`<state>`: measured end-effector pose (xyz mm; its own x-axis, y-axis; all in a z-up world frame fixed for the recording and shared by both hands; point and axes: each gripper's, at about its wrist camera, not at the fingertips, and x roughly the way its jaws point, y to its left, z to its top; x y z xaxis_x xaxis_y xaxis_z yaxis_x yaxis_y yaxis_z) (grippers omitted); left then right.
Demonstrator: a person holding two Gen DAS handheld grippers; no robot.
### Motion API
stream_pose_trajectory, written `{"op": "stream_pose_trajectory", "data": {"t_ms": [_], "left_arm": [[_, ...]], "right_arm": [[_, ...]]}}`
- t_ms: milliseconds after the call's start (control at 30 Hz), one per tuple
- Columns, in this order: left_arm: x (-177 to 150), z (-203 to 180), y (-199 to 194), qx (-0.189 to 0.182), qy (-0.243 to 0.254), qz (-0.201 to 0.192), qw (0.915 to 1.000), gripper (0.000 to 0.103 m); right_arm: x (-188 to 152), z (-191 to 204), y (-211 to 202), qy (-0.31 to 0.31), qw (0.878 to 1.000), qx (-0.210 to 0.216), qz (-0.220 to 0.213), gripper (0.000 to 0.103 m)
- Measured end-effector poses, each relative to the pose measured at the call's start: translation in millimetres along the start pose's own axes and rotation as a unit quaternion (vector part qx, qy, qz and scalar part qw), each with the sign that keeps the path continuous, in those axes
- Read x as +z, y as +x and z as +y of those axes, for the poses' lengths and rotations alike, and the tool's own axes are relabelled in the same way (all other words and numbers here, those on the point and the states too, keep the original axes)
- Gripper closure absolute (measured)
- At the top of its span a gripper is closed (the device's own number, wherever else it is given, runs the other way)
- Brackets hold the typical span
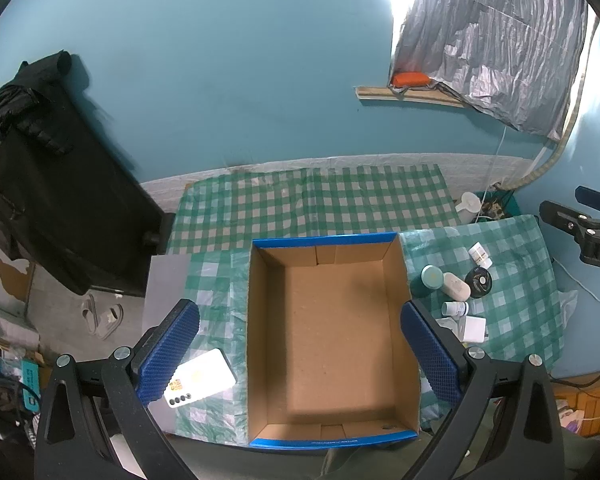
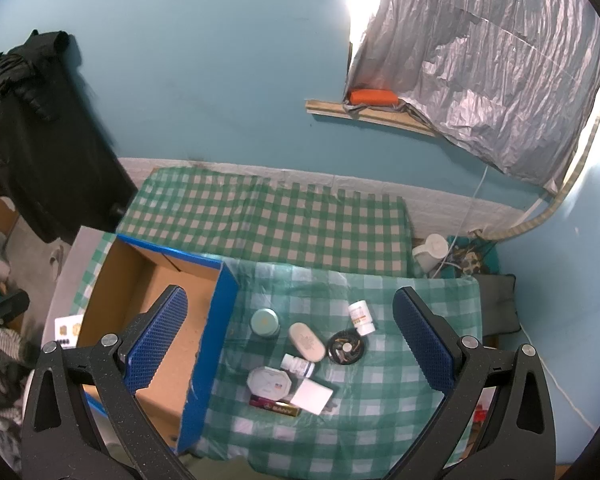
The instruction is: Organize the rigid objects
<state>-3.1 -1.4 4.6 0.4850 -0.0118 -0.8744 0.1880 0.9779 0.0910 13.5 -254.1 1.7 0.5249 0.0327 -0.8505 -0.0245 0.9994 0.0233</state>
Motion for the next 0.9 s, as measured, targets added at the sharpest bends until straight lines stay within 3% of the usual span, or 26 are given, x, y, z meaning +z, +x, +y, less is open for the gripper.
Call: {"op": "stream_pose_trajectory", "data": {"t_ms": [900], "left_arm": [[-4.1, -2.5, 2.1, 0.0, 0.007, 0.0, 1.0, 0.002]], "right_arm": [[-6.1, -2.3, 1.0, -0.001, 1.0, 0.003, 0.005, 0.001]]}}
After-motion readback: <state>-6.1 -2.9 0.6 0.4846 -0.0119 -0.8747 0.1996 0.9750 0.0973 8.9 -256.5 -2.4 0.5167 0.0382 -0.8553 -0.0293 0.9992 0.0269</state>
